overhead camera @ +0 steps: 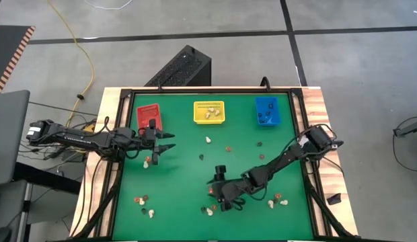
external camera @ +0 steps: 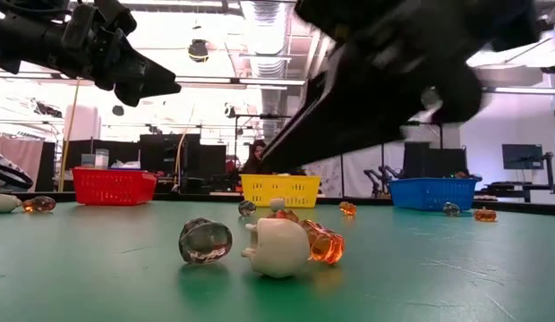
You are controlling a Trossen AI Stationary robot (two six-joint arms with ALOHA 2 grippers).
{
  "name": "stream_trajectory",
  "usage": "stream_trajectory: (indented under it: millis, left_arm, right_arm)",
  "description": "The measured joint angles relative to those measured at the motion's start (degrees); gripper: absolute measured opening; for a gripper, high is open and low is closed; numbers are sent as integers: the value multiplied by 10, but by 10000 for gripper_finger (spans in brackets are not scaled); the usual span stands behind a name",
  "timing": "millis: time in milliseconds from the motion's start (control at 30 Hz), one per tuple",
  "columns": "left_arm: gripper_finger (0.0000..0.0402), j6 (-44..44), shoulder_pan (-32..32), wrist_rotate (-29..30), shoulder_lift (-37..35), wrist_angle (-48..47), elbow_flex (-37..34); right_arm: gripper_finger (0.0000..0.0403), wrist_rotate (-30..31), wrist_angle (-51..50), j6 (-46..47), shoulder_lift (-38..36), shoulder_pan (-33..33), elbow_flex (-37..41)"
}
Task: Sort Halloween decoration
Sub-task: Put the orange flower toy into the red bin
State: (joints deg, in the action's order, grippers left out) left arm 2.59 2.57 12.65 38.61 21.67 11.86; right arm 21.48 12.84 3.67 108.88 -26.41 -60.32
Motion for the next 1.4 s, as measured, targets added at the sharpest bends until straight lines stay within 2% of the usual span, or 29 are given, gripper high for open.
stream_trajectory:
  millis: [433, 800, 933, 1200, 1400]
  left_arm:
    - [176, 1, 0, 4, 0, -1, 0]
    - [176, 0, 0, 5, 0, -6, 0]
    - [176, 0, 0, 5, 0, -8, 0]
    - [176, 0, 0, 5, 0, -8, 0]
    - [176, 0, 0, 5, 0, -8, 0]
  right_arm:
    - [255, -3, 22, 7, 23, -5, 1]
    - [251, 12, 36, 33, 79, 4, -2]
    - [213, 13, 24, 42, 83, 5, -2]
    - [77, 14, 20, 34, 83, 6, -2]
    - [71, 9, 33, -17, 57, 15, 2]
